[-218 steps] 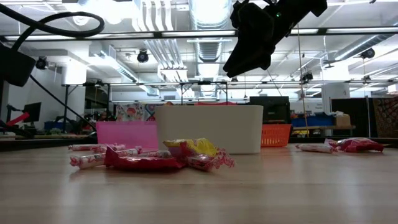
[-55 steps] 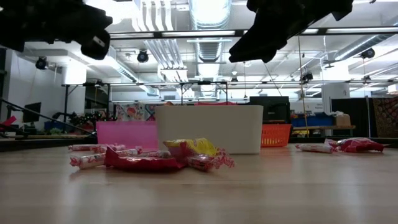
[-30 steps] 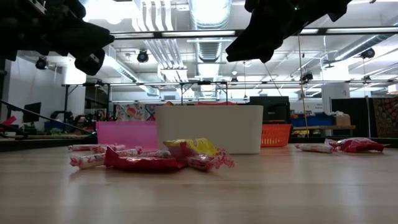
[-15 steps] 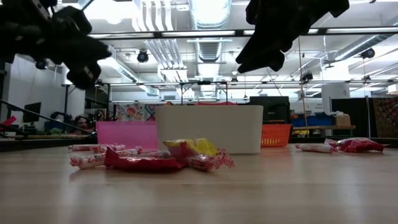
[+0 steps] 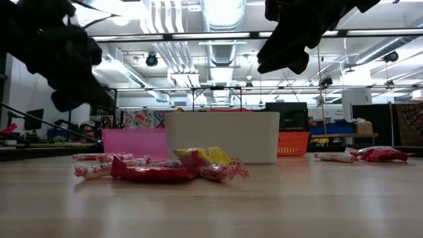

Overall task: Sort candy
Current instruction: Put the white candy into the white bin

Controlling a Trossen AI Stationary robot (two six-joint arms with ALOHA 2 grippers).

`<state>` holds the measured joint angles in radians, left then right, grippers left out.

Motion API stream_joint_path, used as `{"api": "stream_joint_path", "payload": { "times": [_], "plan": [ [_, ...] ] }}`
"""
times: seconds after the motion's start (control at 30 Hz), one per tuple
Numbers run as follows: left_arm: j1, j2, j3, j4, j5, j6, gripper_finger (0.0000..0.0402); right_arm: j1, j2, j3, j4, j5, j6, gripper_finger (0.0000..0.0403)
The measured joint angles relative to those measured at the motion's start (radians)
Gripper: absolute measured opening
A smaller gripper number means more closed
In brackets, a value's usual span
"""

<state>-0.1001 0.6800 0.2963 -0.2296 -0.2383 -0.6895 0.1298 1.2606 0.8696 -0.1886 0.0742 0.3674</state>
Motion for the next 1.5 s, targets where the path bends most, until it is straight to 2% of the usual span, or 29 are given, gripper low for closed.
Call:
{"api": "stream_joint_path", "payload": {
  "times": [0.13, 0.33, 0.43, 0.6, 0.7, 0.83, 1.07, 1.2, 1.5],
  "plan": [
    [0.000, 0.071, 0.045, -0.113, -0.022, -0.022, 0.0040, 0.014, 0.000, 0.000, -0.002, 0.000, 0.001, 0.0176],
    [0.000, 0.195, 0.099, -0.245, -0.109, 0.005, 0.0045, 0.015, 0.000, 0.000, -0.017, 0.001, 0.001, 0.0176],
    [0.000, 0.242, 0.102, -0.246, -0.123, 0.039, 0.0065, 0.015, 0.000, 0.008, -0.045, 0.001, 0.001, 0.0176],
    [0.000, 0.309, 0.101, -0.271, -0.193, 0.056, 0.0114, 0.015, -0.002, 0.050, -0.189, 0.003, 0.022, 0.0176],
    [0.000, 0.343, 0.101, -0.279, -0.241, 0.074, 0.0143, 0.015, -0.003, 0.065, -0.197, 0.004, 0.017, 0.0176],
    [0.000, 0.382, 0.101, -0.279, -0.250, 0.109, 0.0162, 0.015, -0.003, 0.072, -0.196, 0.005, 0.015, 0.0176],
    [0.001, 0.457, 0.089, -0.264, -0.253, 0.113, 0.0164, 0.015, -0.002, 0.072, -0.196, 0.005, 0.015, 0.0176],
    [0.012, 0.500, 0.065, -0.200, -0.254, 0.112, 0.0160, 0.015, -0.002, 0.072, -0.196, 0.005, 0.015, 0.0176],
    [0.025, 0.528, 0.048, -0.146, -0.238, 0.093, 0.0121, 0.015, -0.002, 0.072, -0.197, 0.004, -0.014, 0.0176]
  ]
}}
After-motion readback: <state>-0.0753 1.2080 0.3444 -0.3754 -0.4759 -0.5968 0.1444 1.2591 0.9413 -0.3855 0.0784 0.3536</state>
